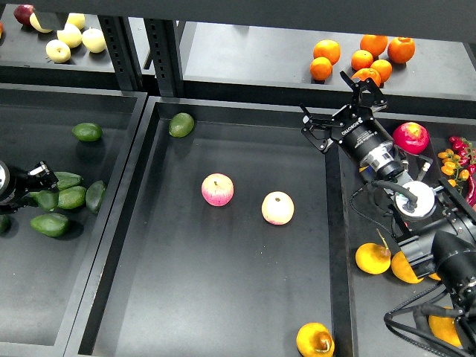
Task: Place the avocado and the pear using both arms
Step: 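Lift the avocado and carry it into the avocado bin, then lower the avocado among the other avocados and open the left gripper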
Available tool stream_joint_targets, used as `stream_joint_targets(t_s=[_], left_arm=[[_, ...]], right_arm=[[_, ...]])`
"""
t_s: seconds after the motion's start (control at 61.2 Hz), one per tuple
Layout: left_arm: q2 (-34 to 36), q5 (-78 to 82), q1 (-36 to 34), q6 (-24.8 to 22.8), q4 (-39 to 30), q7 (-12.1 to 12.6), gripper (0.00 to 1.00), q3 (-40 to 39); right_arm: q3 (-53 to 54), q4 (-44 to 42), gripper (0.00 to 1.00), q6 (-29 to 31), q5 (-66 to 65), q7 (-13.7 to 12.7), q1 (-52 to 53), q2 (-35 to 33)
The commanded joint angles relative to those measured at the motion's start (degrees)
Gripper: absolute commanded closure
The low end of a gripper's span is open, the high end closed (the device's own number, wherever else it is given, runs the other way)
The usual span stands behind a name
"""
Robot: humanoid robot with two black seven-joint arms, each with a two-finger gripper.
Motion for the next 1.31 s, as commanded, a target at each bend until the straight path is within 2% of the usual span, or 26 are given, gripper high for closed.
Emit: stream_joint_targets(t_s=[0.0, 0.473, 0.767, 1.29], left_arm=[[-0.1, 0.2, 1.1, 0.0, 1.4, 0.0, 0.71, -0.3], [-1.3, 0.1, 3.3, 0.0, 7.6, 0.0, 0.69, -0.1], [-4.5, -0.2, 4.9, 0.0, 11.0, 0.0, 0.67, 0.0], [-7.0, -0.2, 7.0, 0.0, 12.2, 0.0, 0.65, -0.2]], right_arm=[[-0.1, 0.0, 0.00, 0.0, -0.1, 0.0, 0.1, 0.0], [-0.1, -0.1, 0.00, 0.0, -0.2, 0.0, 0.1, 0.0], [0.0, -0.1, 0.00, 0.0, -0.2, 0.1, 0.0, 0.0], [-0.2, 0.0, 0.00, 0.0, -0.2, 0.0, 0.0, 0.0]])
